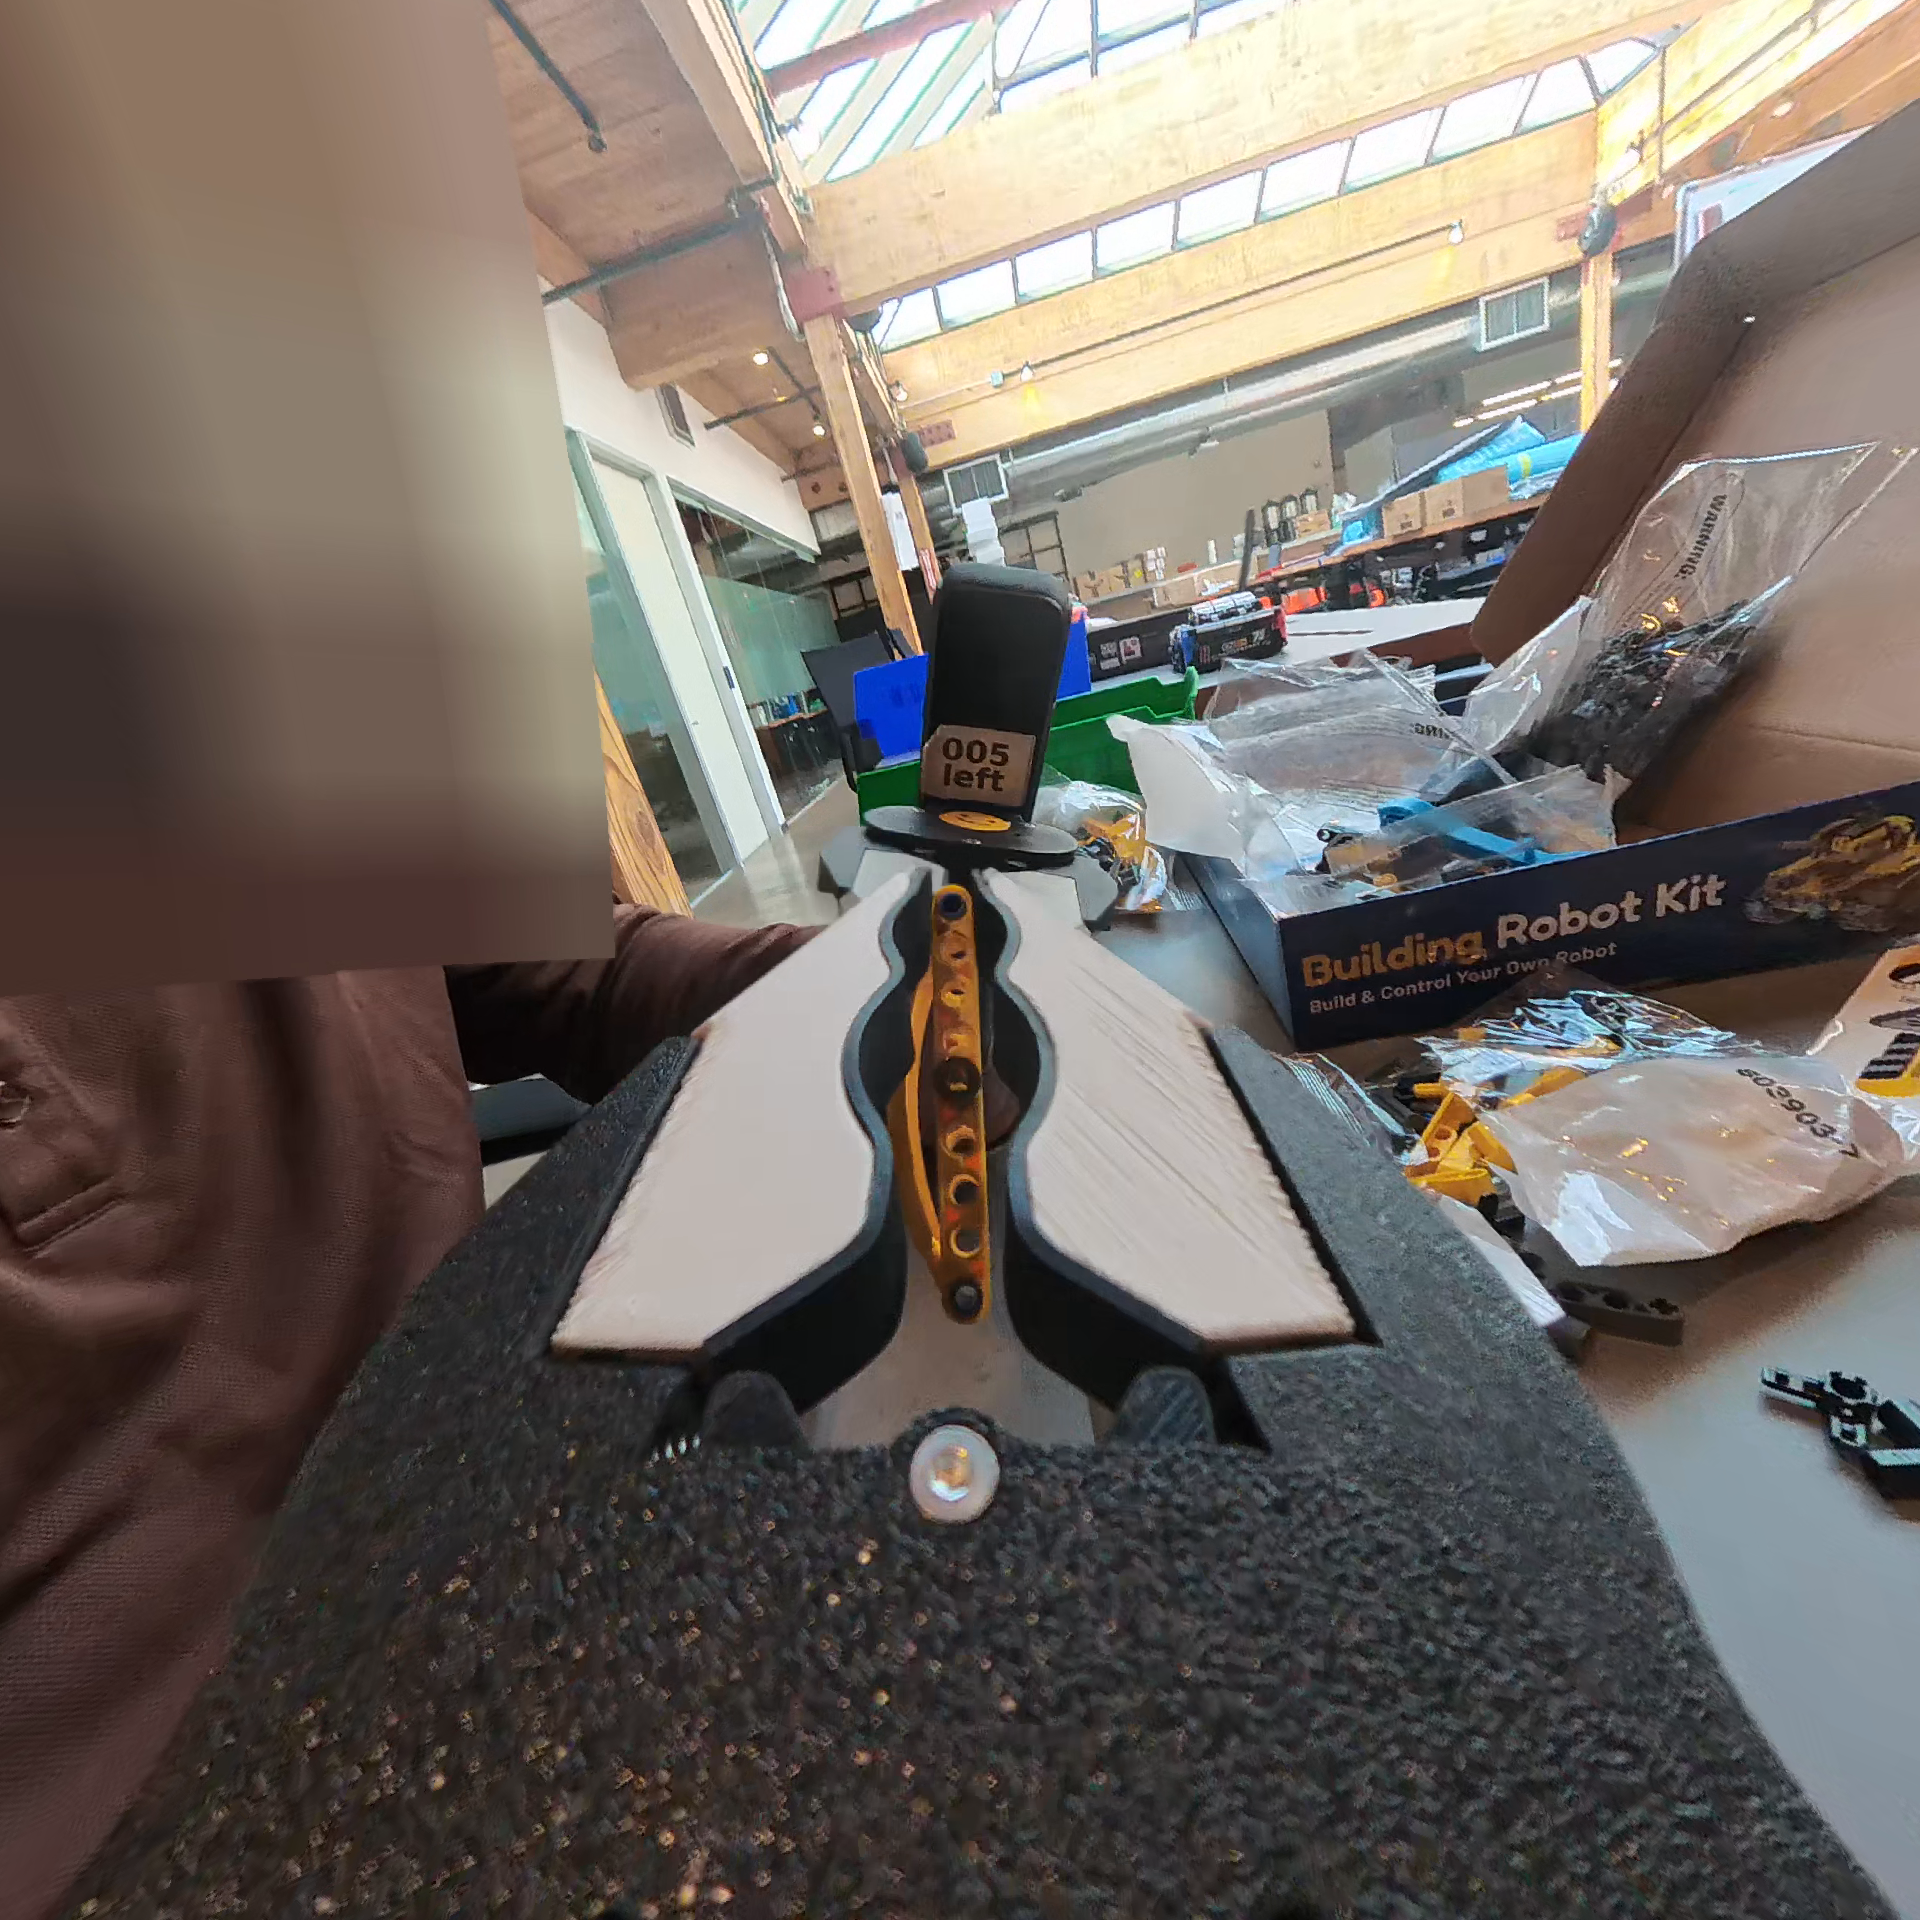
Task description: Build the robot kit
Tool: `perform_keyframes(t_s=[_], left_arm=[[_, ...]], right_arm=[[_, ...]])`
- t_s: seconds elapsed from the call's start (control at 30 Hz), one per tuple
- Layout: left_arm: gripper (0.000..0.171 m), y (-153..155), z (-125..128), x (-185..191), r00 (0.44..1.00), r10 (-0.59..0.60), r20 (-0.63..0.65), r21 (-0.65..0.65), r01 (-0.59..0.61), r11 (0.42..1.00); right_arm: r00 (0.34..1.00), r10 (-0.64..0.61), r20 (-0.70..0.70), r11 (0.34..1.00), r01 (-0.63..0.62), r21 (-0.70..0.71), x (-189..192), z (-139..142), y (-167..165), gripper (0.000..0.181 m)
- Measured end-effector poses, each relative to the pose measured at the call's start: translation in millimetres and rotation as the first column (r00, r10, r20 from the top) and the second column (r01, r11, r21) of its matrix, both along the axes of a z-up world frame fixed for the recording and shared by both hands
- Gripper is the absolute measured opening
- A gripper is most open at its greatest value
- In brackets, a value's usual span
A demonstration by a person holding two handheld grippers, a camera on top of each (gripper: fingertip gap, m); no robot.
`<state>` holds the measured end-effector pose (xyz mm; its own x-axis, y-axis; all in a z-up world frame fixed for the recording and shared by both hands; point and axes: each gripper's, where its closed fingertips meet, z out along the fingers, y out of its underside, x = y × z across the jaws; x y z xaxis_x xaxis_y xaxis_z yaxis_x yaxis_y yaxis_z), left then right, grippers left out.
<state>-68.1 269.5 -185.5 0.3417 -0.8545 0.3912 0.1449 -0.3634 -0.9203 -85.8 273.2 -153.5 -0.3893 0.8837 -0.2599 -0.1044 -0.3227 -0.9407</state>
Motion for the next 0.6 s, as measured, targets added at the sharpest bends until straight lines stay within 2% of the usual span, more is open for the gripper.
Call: perform_keyframes(t_s=[0.37, 0.47, 0.6], left_arm=[[0.006, 2.8, 0.6, -2.1, 1.0, 0.017, 0.019, 0.01, -0.017, 1.0], [0.016, 1.7, 1.0, -2.2, 0.999, -0.009, 0.049, -0.029, 0.01, 1.0], [0.011, 0.4, 2.5, -1.0, 0.999, -0.013, 0.053, -0.011, 0.014, 1.0]], right_arm=[[1.0, -0.009, -0.013, 0.999, 0.009, 0.045, 0.9, -2.7, 1.1, 0.007], [1.0, -0.013, -0.011, 0.999, 0.013, 0.039, 0.8, -3.1, 2.3, 0.006], [1.0, -0.004, -0.008, 1.0, 0.004, 0.03, -2.7, -4.9, -0.9, 0.006]])
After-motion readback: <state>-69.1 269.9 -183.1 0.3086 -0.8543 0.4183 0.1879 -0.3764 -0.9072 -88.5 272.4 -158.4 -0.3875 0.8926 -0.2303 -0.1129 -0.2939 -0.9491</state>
